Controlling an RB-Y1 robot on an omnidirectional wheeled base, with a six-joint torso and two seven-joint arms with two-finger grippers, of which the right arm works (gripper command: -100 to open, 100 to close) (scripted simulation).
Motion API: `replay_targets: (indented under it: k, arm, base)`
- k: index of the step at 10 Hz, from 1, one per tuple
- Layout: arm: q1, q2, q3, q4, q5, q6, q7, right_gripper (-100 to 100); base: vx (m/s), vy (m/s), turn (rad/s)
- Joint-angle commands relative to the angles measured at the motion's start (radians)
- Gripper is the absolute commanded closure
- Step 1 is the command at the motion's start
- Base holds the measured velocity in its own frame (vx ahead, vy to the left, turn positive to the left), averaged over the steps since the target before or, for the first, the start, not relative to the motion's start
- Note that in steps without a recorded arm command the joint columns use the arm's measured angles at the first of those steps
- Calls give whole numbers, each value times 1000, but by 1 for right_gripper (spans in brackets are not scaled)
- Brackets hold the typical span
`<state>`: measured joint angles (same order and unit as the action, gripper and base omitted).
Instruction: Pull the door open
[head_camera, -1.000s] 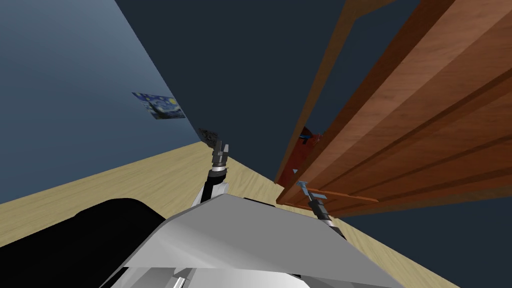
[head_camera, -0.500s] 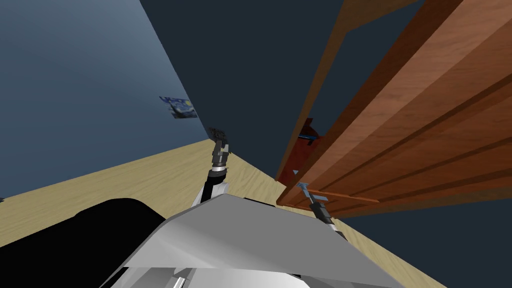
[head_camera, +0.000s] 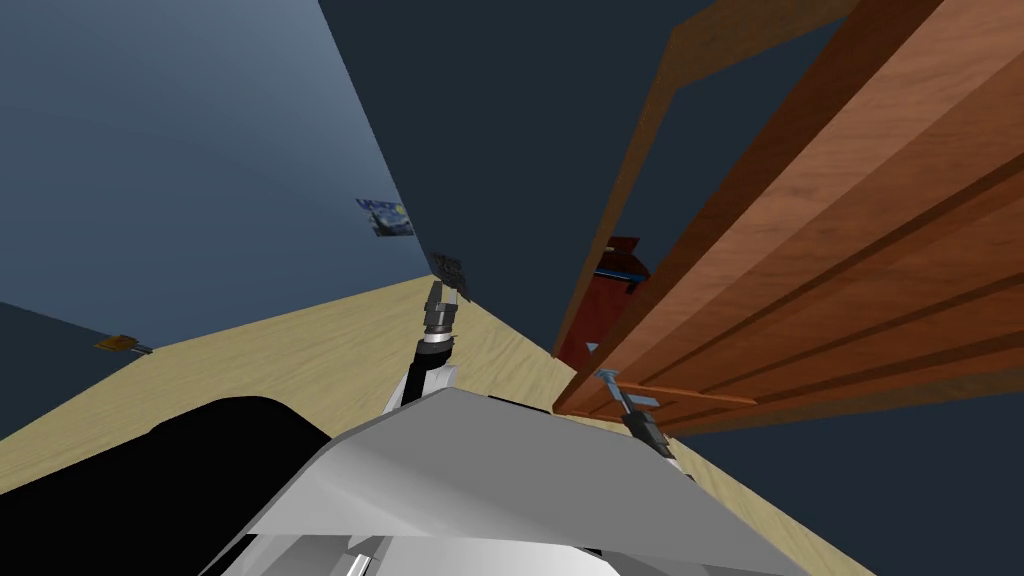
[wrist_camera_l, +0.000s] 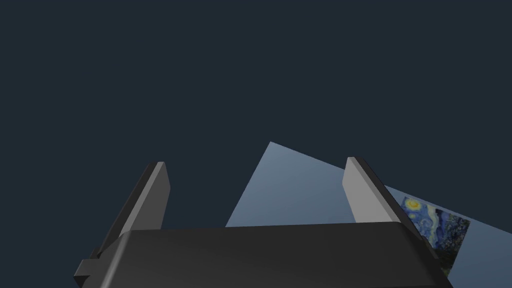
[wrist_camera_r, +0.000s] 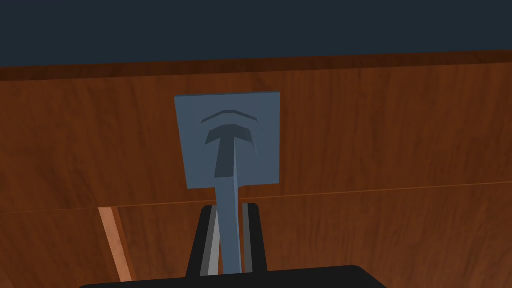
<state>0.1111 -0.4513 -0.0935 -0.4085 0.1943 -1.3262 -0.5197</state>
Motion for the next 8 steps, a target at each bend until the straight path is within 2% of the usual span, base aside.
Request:
replay_targets:
  k: [1,3,4,5,8]
  arm:
    - [-9,15,-9,-19,-2,34,12,100]
    - [-19,31,-19,-39,-5,71,26,100]
    - [-19,31,-19,-39,-5,71,26,100]
    - [-30,47,-29,-60,-7,108,39,100]
    - [-47,74,-46,-95,-11,170,62,100]
  base:
    - [-175,-80,201]
    - [-234,-92,225]
    - [-163,-62,95]
    - [-210,-71,183]
    - [-250,-104,219]
